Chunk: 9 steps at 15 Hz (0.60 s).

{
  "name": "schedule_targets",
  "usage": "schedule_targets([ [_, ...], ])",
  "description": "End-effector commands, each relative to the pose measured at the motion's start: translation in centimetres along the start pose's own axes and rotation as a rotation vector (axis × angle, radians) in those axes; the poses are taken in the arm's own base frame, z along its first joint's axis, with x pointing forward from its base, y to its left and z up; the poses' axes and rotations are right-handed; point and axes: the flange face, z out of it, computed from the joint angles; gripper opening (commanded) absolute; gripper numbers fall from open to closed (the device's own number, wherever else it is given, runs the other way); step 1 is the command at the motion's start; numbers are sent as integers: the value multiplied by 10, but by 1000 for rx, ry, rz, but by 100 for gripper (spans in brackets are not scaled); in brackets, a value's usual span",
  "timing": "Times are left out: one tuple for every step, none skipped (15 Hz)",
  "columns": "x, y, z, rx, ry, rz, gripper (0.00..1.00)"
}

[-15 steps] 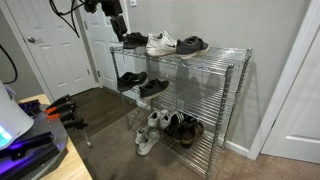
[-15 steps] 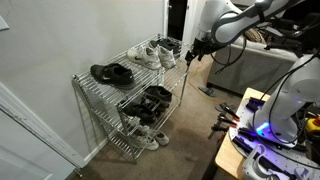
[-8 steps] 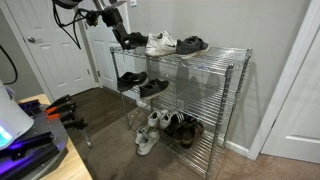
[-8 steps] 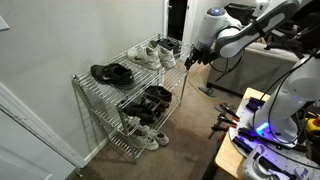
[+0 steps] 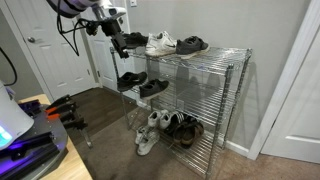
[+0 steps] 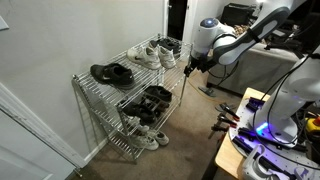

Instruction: Remove the right shoe from the second shelf and put it on the top shelf

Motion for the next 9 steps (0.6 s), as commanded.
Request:
schedule_targets([
  [1, 0, -1, 0, 0, 0, 100],
  [1, 0, -1, 0, 0, 0, 100],
  [2, 1, -3, 5, 39, 36, 100],
  [4, -1, 0, 36, 43, 32, 100],
  [8, -4, 5, 56, 41, 43, 100],
  [12, -9, 14, 80, 37, 54, 100],
  [14, -13, 21, 105, 43, 61, 100],
  [15, -19, 31, 127, 39, 65, 100],
  [16, -25, 42, 155, 34, 64, 100],
])
